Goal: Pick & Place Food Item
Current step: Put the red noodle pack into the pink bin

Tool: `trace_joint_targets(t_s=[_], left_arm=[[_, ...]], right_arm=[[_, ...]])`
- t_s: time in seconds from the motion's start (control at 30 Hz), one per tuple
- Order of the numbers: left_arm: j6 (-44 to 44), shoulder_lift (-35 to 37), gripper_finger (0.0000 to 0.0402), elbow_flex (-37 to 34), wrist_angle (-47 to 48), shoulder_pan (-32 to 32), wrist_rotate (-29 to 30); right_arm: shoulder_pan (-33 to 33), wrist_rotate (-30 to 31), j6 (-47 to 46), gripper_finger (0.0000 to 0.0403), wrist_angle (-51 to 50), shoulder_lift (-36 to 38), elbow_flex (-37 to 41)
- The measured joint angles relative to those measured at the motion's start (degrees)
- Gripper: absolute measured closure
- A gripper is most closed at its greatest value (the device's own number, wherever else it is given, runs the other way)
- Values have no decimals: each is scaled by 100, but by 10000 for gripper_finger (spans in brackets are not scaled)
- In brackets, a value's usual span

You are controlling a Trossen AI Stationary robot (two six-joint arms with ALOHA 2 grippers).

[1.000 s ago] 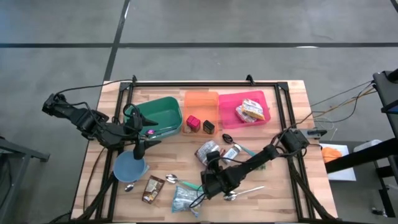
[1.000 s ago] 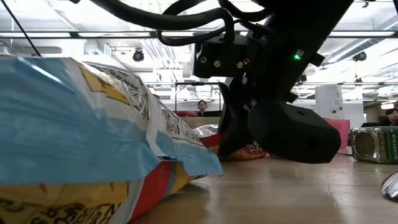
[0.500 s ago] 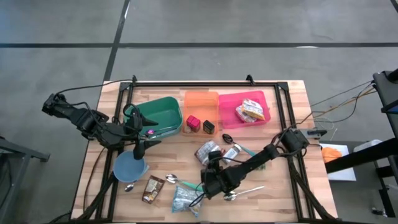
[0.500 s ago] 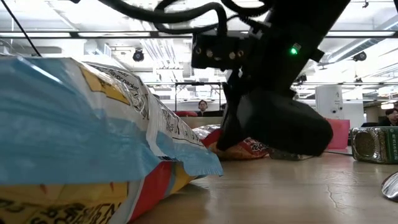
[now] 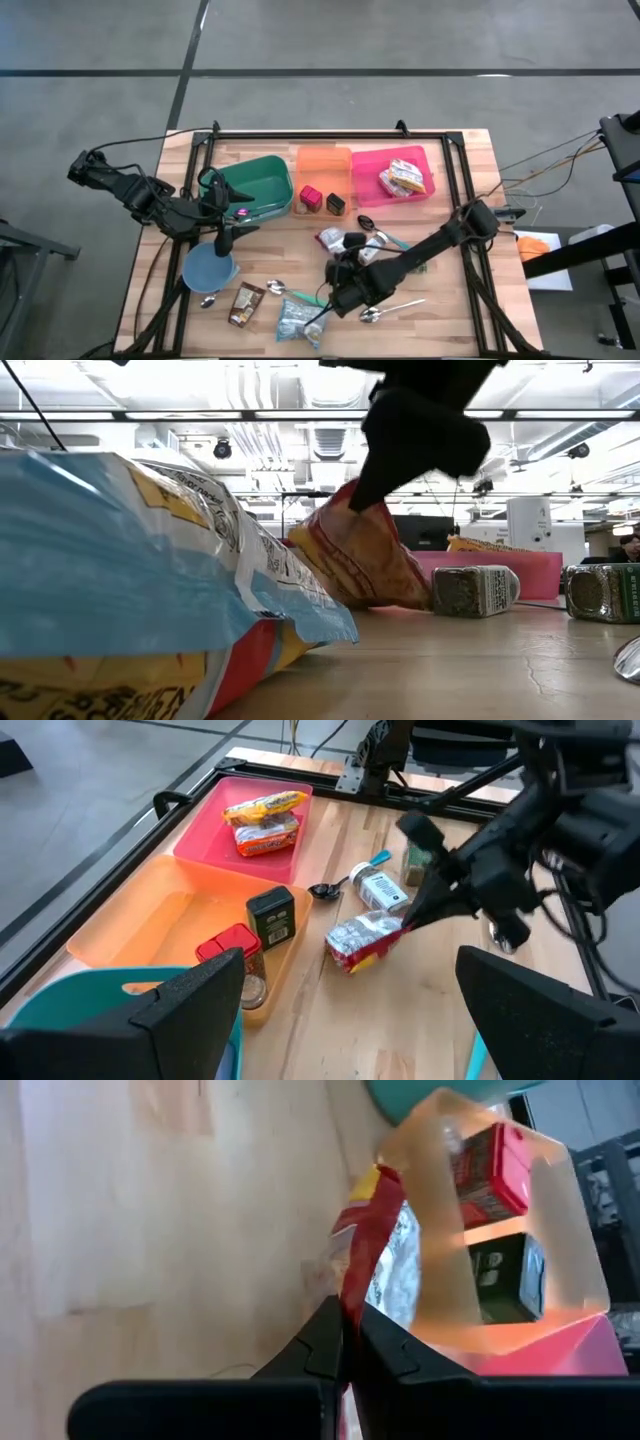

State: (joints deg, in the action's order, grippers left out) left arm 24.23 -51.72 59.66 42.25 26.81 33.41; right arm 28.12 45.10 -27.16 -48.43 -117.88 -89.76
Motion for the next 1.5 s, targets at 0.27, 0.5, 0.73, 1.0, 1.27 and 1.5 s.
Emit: trace_joint_targets(t_s=[0.27, 0.5, 0.73, 1.0, 1.27, 1.5], left_arm=[[2, 0, 38, 0, 19, 0, 0], [13, 0, 38, 0, 41, 0, 0], [13, 0, 38, 0, 46, 0, -1], [17, 0, 38, 0, 64, 2, 0], [20, 0, 38, 0, 86, 2, -2], [22, 0, 38, 0, 87, 2, -2]], right_arm=[[0, 480, -291, 395, -358, 342, 5], [0, 776, -561, 395, -475, 621, 16], [-7, 1067, -827, 395, -708, 883, 20], [-89, 1289, -1532, 395, -1268, 1181, 20], [-269, 1510, -2403, 395, -2018, 1420, 20], [-583, 1509, -3087, 395, -2628, 1616, 20]])
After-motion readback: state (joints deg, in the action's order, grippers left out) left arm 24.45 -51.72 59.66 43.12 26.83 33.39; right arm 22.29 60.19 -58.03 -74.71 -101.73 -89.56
